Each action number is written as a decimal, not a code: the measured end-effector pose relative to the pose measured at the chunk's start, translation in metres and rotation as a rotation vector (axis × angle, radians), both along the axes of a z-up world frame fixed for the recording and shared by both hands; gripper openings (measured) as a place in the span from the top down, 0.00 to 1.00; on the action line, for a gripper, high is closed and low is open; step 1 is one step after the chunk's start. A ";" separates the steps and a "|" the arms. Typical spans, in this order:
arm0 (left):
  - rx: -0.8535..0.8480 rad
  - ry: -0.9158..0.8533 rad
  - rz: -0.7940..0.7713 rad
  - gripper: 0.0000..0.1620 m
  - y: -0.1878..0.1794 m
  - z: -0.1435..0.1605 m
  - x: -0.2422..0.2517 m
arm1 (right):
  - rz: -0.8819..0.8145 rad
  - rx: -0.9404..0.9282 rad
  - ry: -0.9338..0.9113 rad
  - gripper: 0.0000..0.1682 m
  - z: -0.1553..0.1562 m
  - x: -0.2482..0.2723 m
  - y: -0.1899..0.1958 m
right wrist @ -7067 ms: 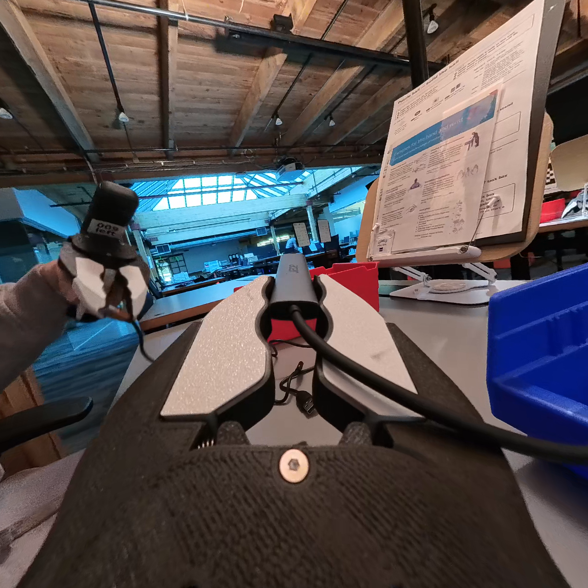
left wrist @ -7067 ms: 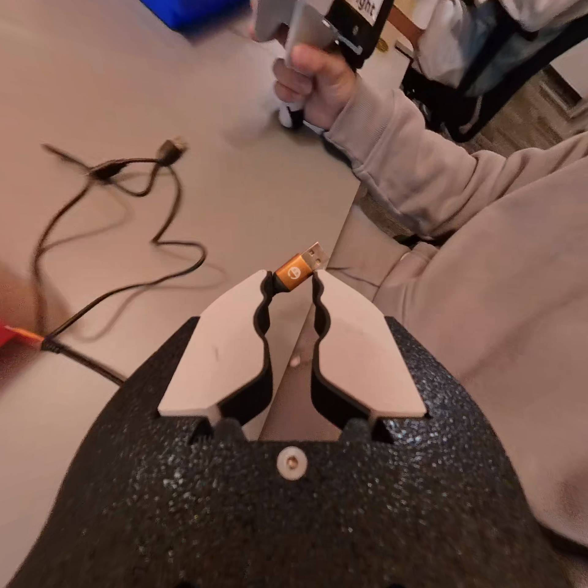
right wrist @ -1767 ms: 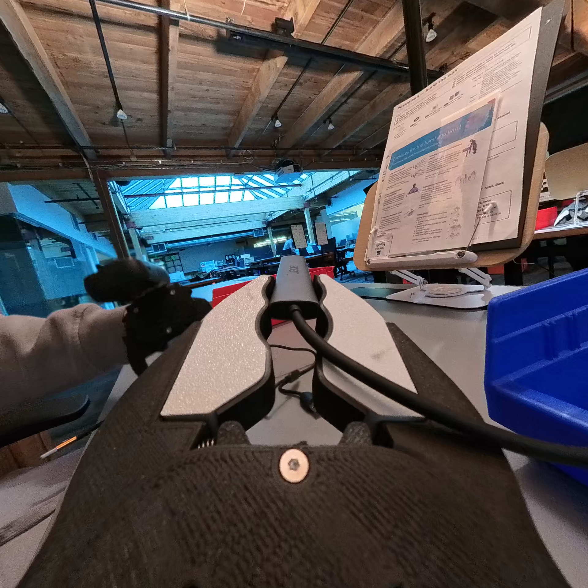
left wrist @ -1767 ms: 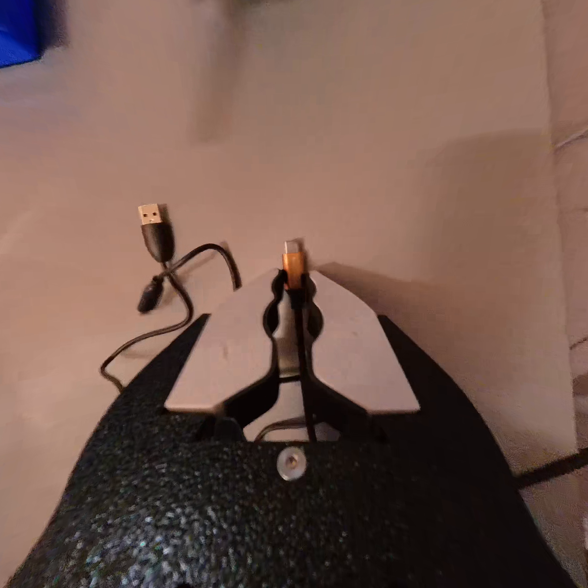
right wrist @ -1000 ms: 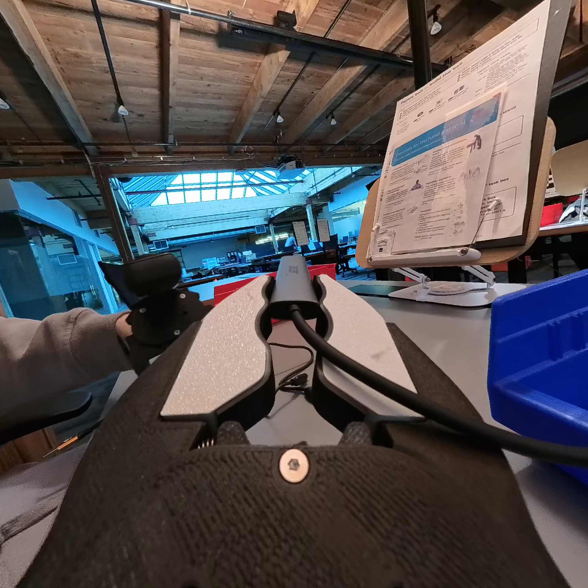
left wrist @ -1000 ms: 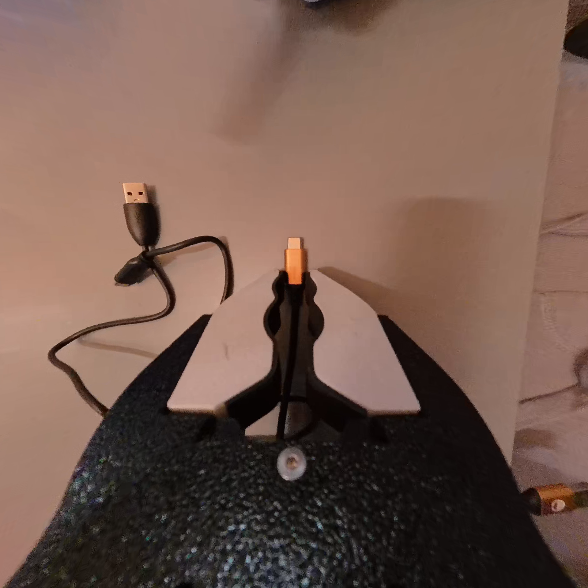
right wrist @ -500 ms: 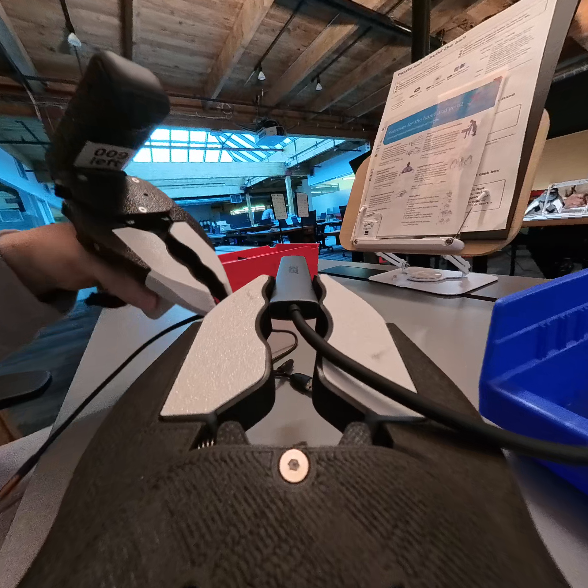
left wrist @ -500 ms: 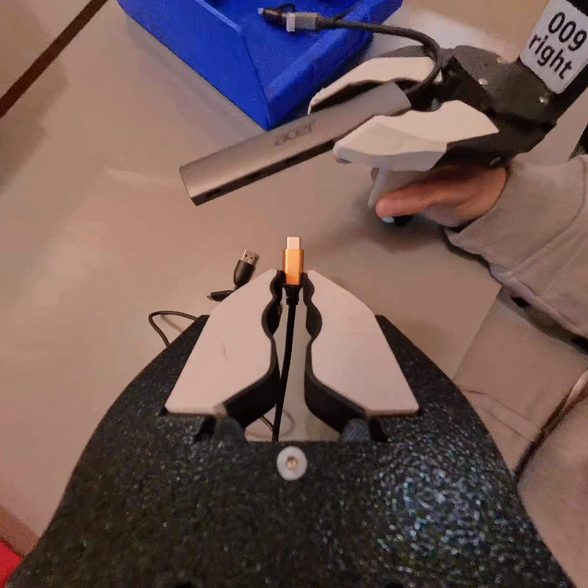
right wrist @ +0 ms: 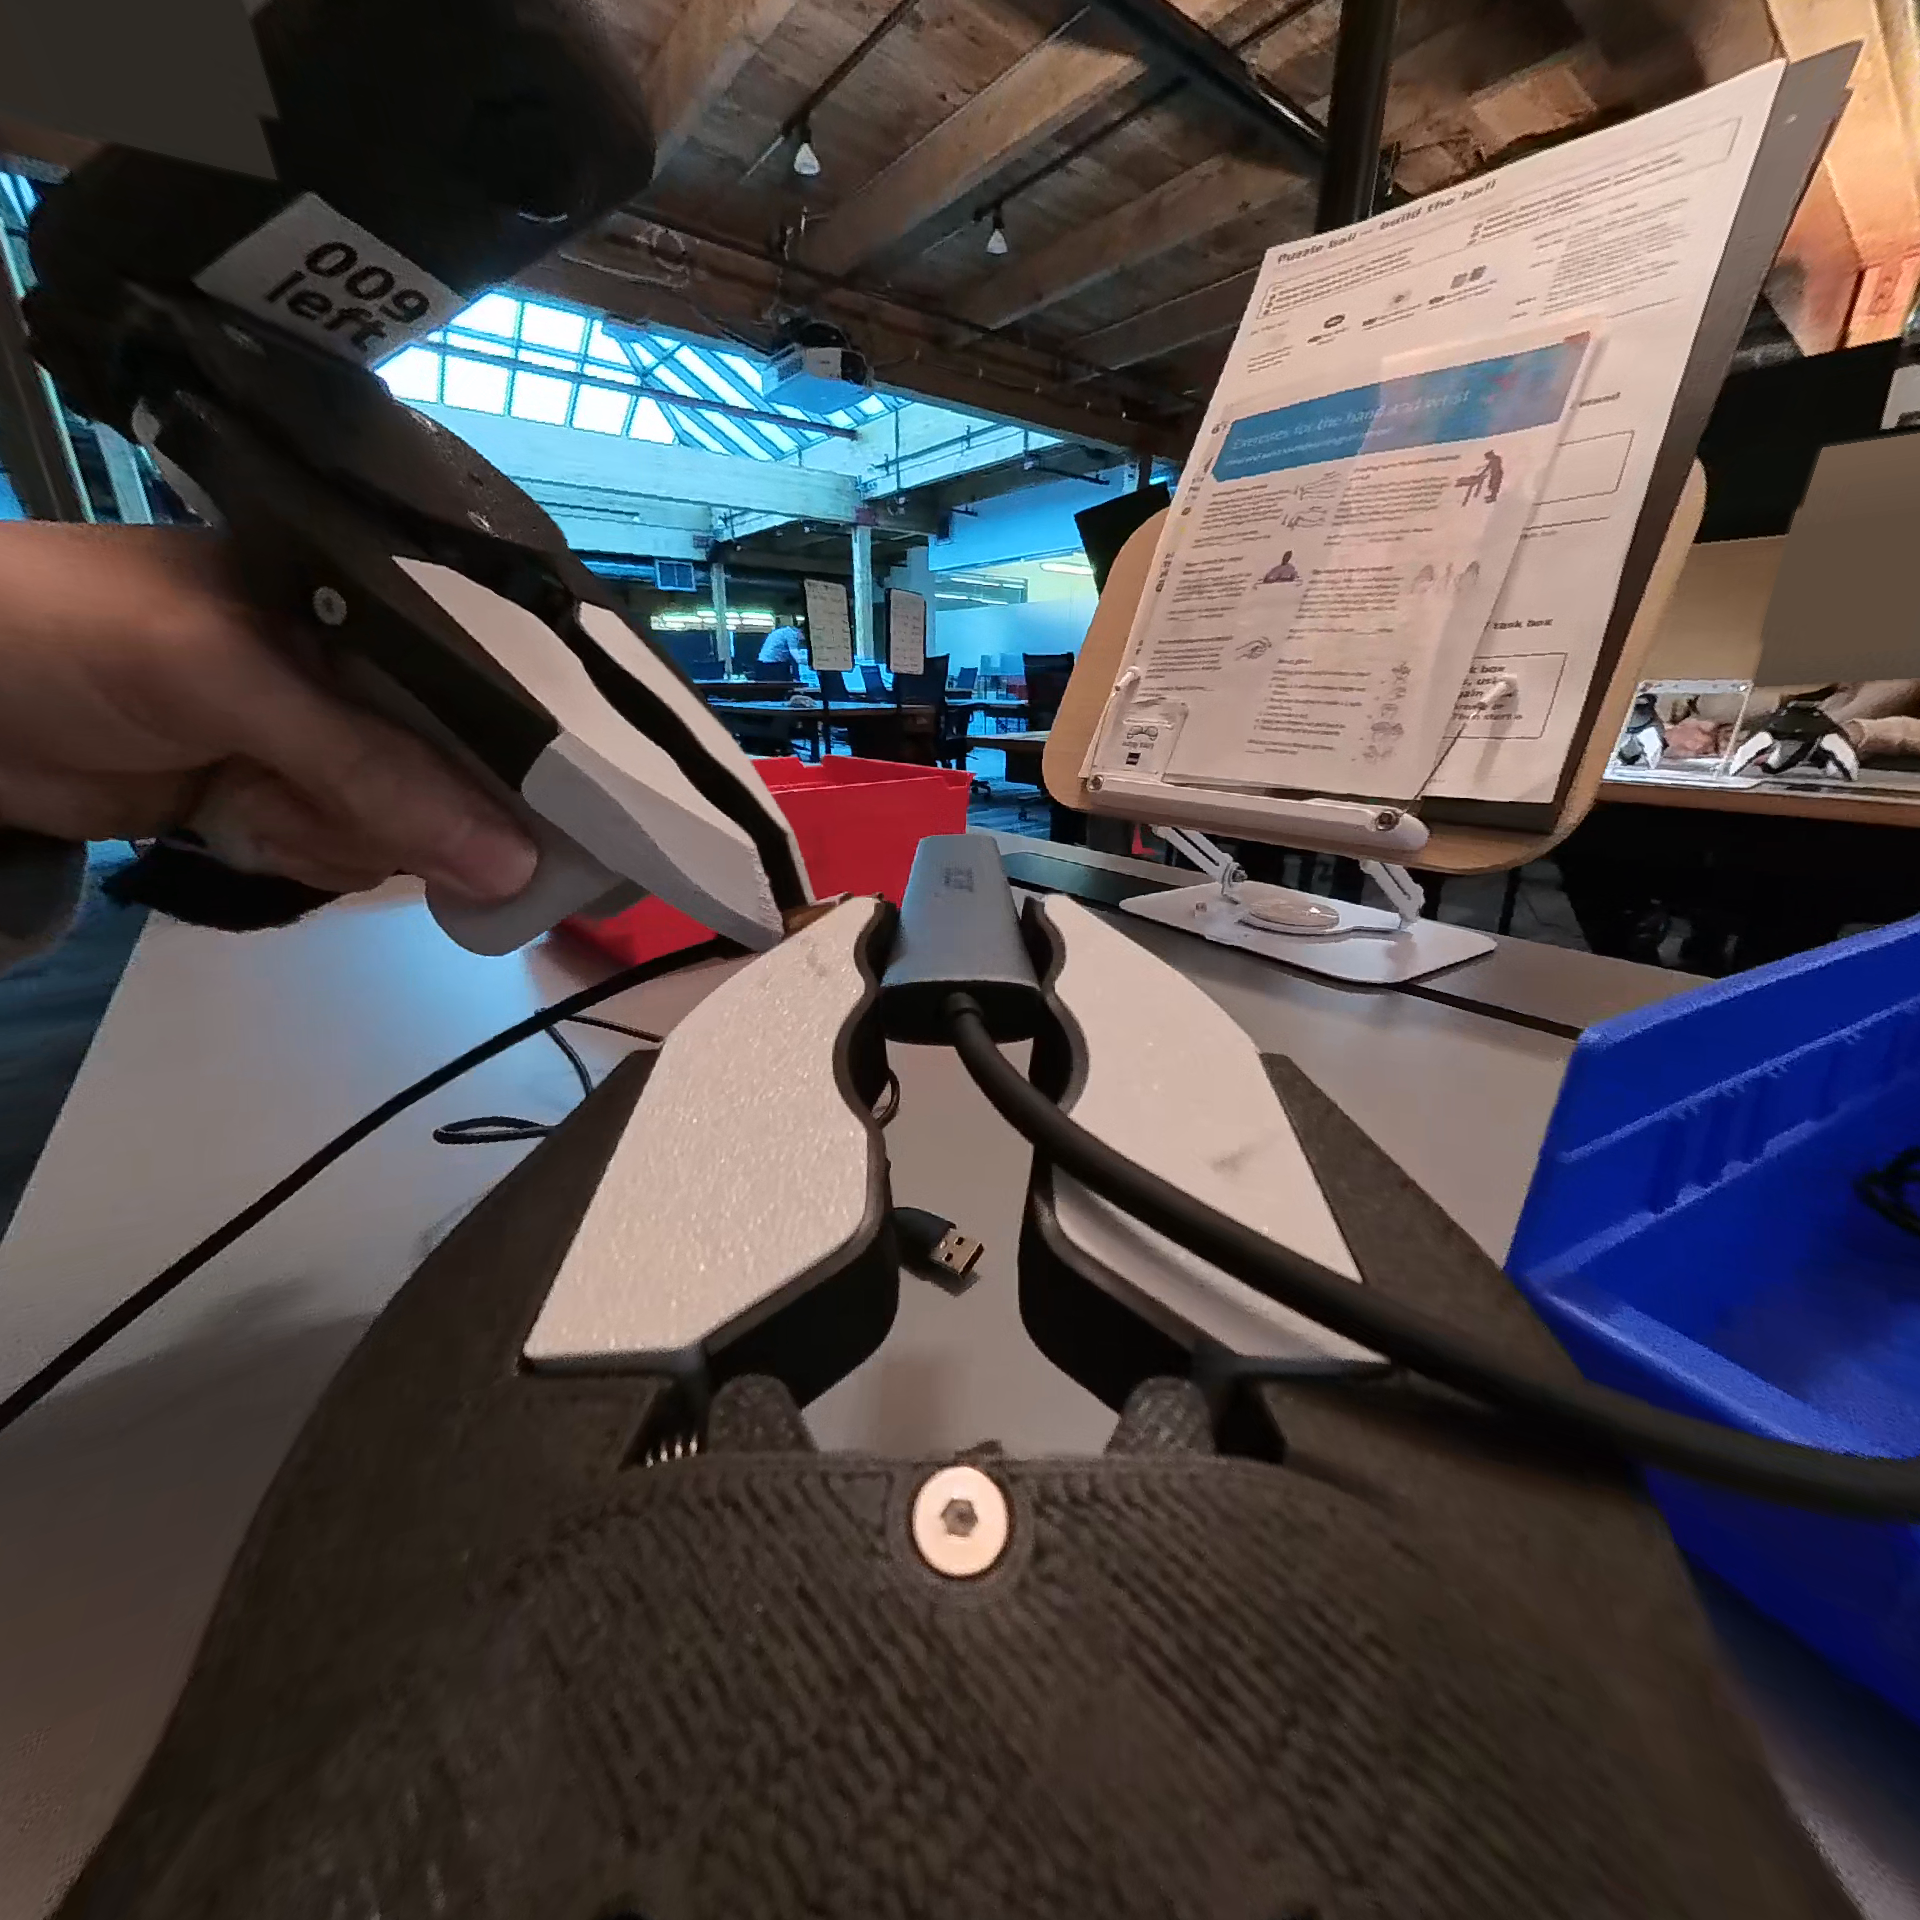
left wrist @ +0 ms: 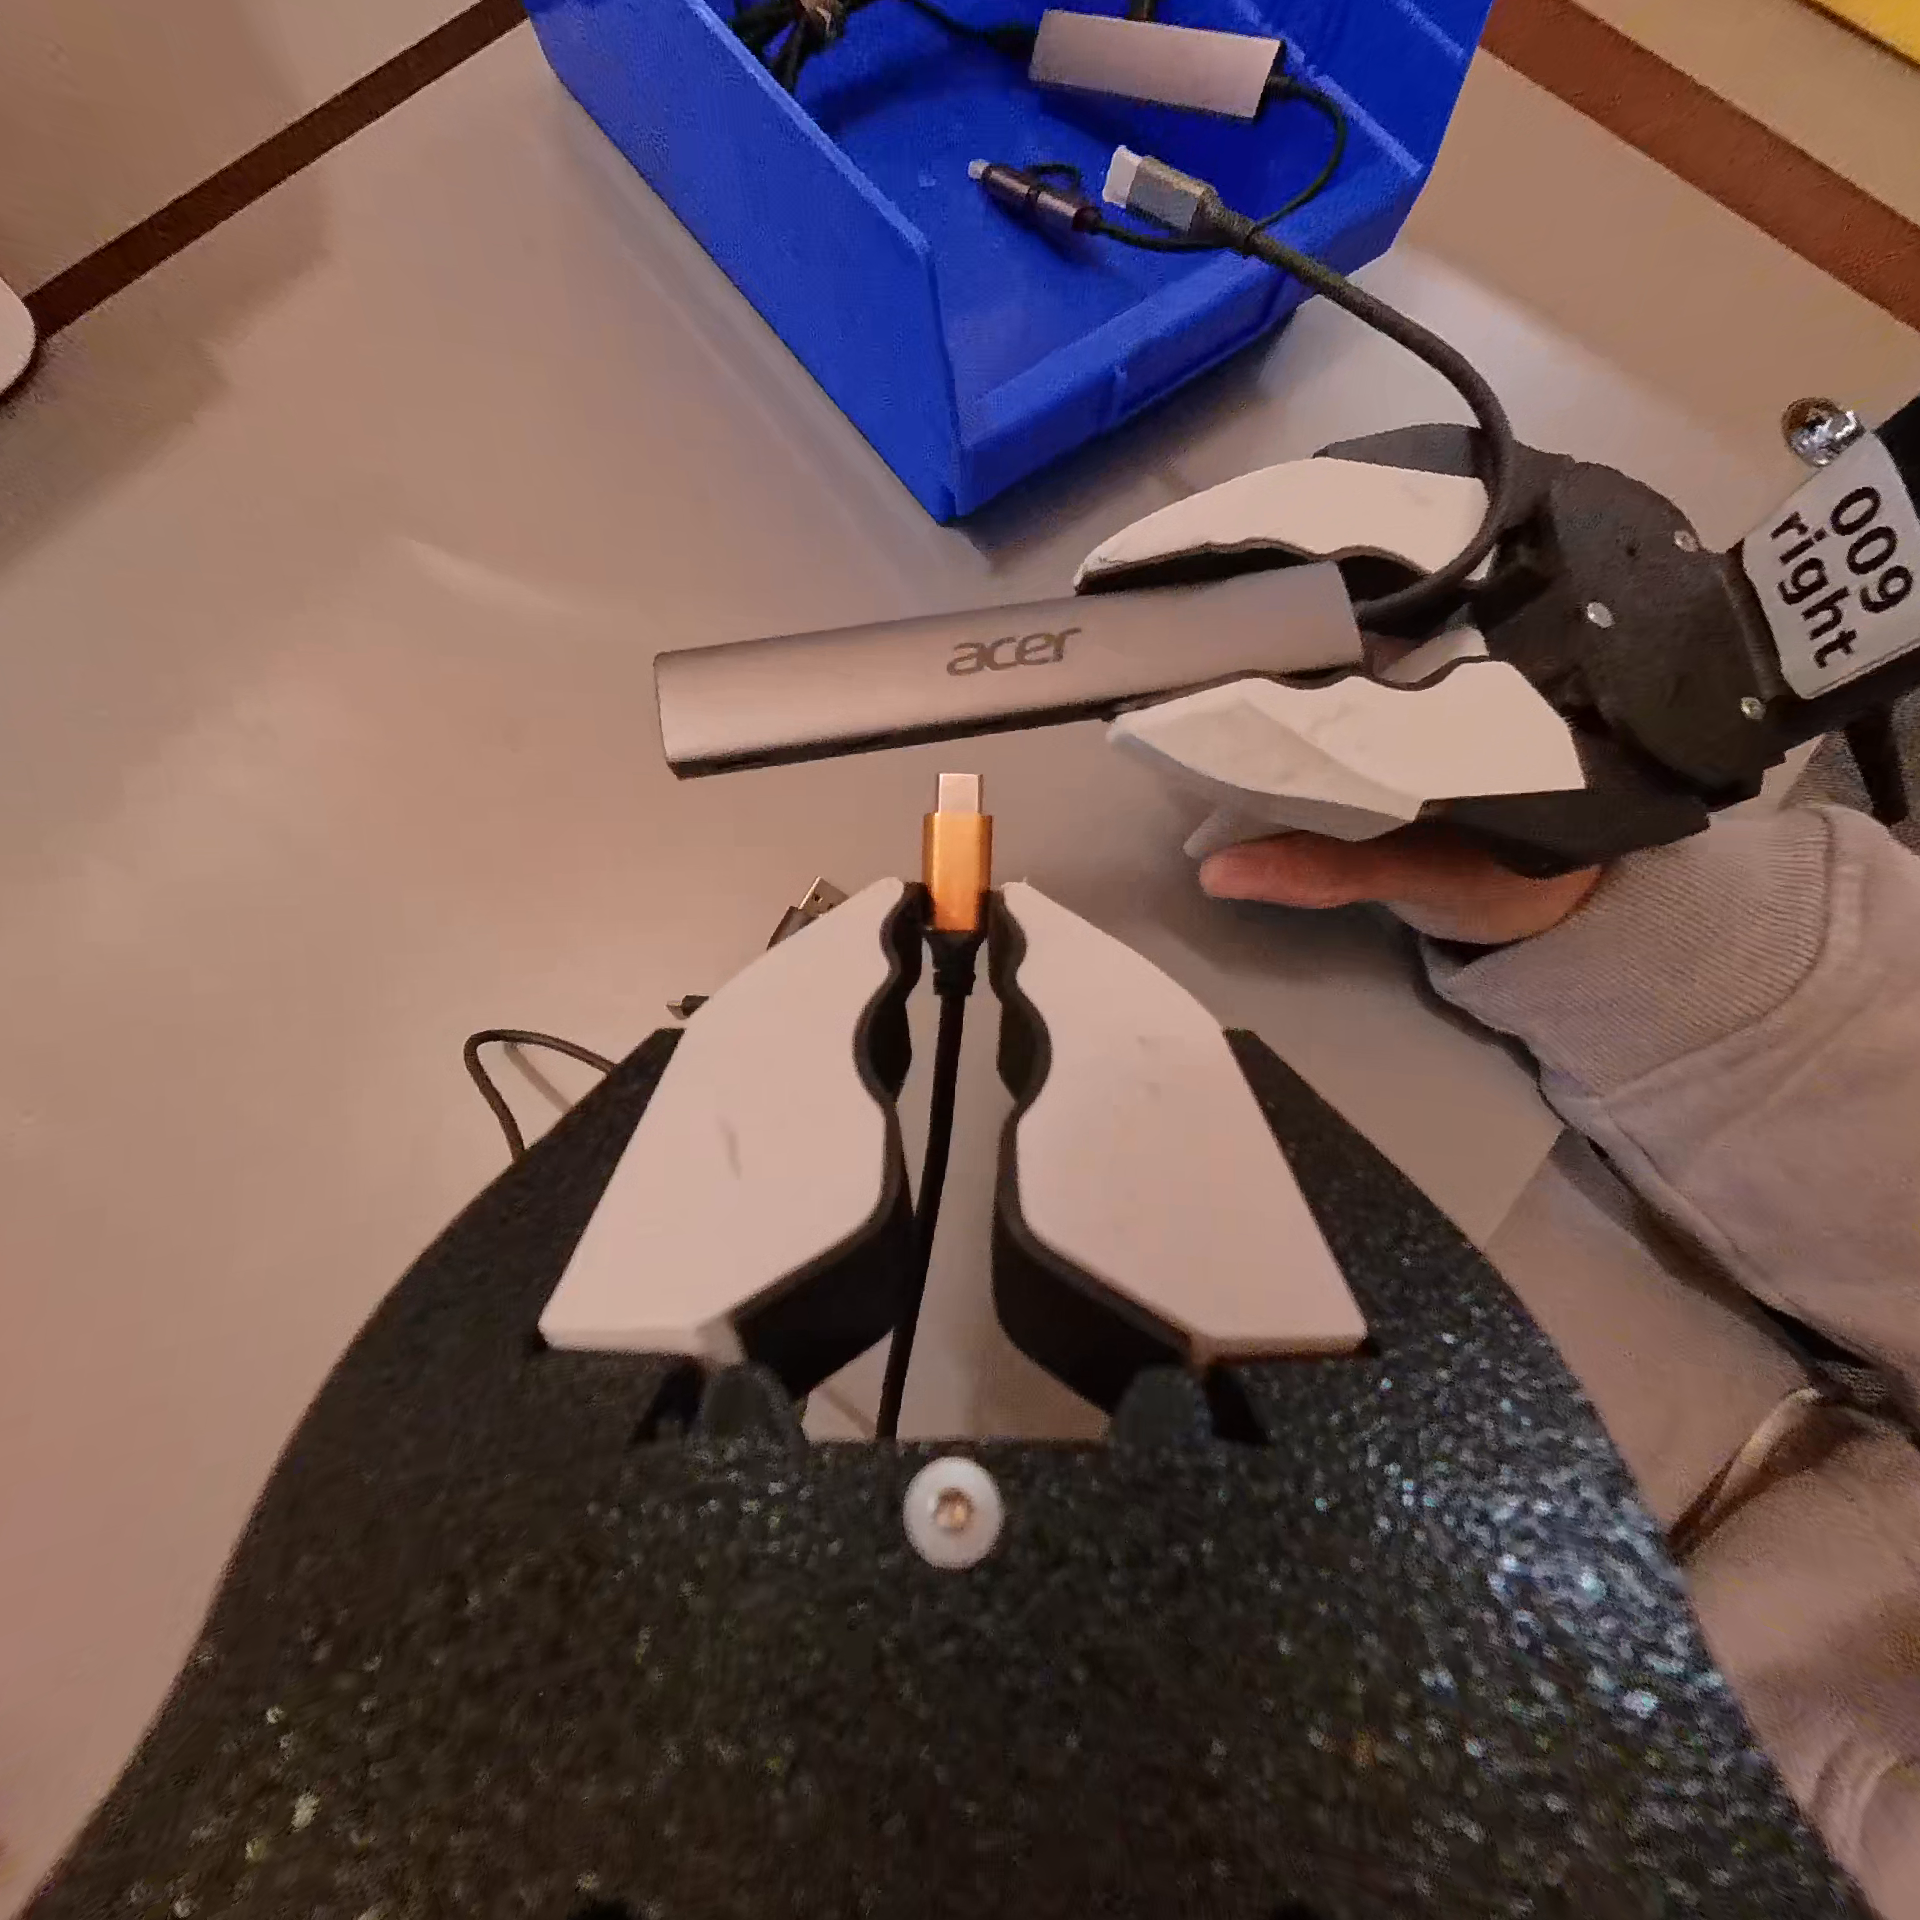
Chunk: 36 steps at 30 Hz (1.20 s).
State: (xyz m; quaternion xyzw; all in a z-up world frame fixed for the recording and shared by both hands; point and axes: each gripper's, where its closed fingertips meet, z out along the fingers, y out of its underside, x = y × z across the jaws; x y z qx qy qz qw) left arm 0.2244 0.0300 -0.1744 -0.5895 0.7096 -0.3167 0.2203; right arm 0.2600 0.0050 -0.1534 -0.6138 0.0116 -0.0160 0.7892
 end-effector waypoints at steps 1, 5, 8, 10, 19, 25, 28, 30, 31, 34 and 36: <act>0.003 -0.001 0.001 0.93 0.000 0.000 0.000 | -0.009 0.001 -0.007 0.86 0.000 0.000 0.000; 0.008 0.003 0.004 0.93 -0.001 -0.001 0.001 | -0.012 -0.027 -0.052 0.86 -0.002 -0.005 0.004; 0.005 0.001 0.009 0.93 0.001 -0.002 -0.001 | 0.003 -0.032 -0.057 0.86 -0.003 -0.007 0.004; 0.005 0.007 0.012 0.93 0.002 -0.003 -0.003 | 0.002 -0.040 -0.079 0.86 -0.004 -0.010 0.006; -0.009 0.033 0.023 0.93 0.006 -0.009 -0.009 | -0.015 -0.097 -0.185 0.86 -0.010 -0.020 0.013; 0.045 -0.042 0.036 0.93 0.009 -0.006 -0.008 | 0.014 -0.159 -0.170 0.85 -0.017 -0.023 0.017; 0.093 -0.041 0.034 0.93 0.012 -0.008 -0.009 | 0.013 -0.192 -0.190 0.85 -0.021 -0.026 0.021; 0.123 -0.040 0.032 0.93 0.014 -0.012 -0.007 | -0.002 -0.200 -0.198 0.85 -0.022 -0.025 0.022; 0.123 -0.044 0.032 0.93 0.014 -0.014 -0.006 | -0.006 -0.202 -0.200 0.85 -0.022 -0.025 0.022; 0.093 -0.143 -0.018 0.92 0.009 -0.005 0.000 | -0.033 -0.130 -0.148 0.86 -0.013 -0.016 0.017; 0.085 -0.241 -0.063 0.93 0.009 0.013 -0.001 | -0.019 -0.086 -0.098 0.86 -0.008 -0.011 0.010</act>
